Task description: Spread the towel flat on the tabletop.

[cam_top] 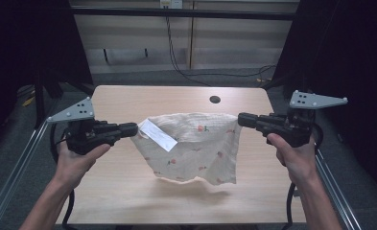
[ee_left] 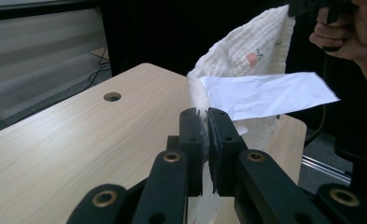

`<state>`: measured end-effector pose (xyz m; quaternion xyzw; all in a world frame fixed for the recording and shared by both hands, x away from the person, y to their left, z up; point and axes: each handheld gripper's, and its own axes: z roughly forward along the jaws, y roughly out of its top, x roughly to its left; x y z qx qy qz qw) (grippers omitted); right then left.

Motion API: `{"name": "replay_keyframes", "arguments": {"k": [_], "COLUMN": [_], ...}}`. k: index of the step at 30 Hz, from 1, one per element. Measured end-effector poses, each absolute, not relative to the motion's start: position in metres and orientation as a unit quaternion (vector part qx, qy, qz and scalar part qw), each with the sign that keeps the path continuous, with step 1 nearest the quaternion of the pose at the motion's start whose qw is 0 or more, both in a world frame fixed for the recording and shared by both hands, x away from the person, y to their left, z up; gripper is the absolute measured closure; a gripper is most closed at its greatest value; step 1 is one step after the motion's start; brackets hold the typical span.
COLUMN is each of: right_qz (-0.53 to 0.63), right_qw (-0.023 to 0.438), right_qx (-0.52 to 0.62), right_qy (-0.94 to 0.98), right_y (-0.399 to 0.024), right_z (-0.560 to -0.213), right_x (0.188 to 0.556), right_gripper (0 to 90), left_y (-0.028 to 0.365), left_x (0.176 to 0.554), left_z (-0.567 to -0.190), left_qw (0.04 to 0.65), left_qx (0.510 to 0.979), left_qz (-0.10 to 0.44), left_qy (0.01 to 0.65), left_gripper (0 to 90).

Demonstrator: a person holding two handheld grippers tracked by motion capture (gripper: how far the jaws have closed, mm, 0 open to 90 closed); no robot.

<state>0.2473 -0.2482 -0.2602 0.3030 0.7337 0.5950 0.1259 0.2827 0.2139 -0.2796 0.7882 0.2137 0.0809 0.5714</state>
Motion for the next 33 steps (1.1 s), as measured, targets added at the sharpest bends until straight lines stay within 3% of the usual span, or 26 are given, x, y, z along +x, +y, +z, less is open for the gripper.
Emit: {"name": "replay_keyframes", "arguments": {"k": [7, 10, 16, 33], "right_qz": [0.580, 0.549, 0.527, 0.499], "right_qw": [0.134, 0.121, 0.107, 0.099], "right_qx": [0.320, 0.356, 0.389, 0.413], "right_qy": [0.737, 0.746, 0.748, 0.756], "right_y": [-0.240, -0.246, -0.259, -0.252], "right_z": [-0.281, -0.310, -0.343, -0.379], "right_x": [0.243, 0.264, 0.298, 0.348], "right_gripper": [87.4, 87.3, 87.3, 87.1], "left_y": [0.212, 0.204, 0.190, 0.195], "left_x": [0.293, 0.314, 0.339, 0.372], "left_z": [-0.290, -0.319, -0.339, -0.392], "left_qw": [0.544, 0.524, 0.512, 0.490], "left_qx": [0.801, 0.805, 0.808, 0.803], "left_qz": [0.090, 0.071, 0.062, 0.046], "left_qy": [0.234, 0.267, 0.283, 0.336], "left_gripper": [85.4, 85.3, 85.3, 84.8]}}
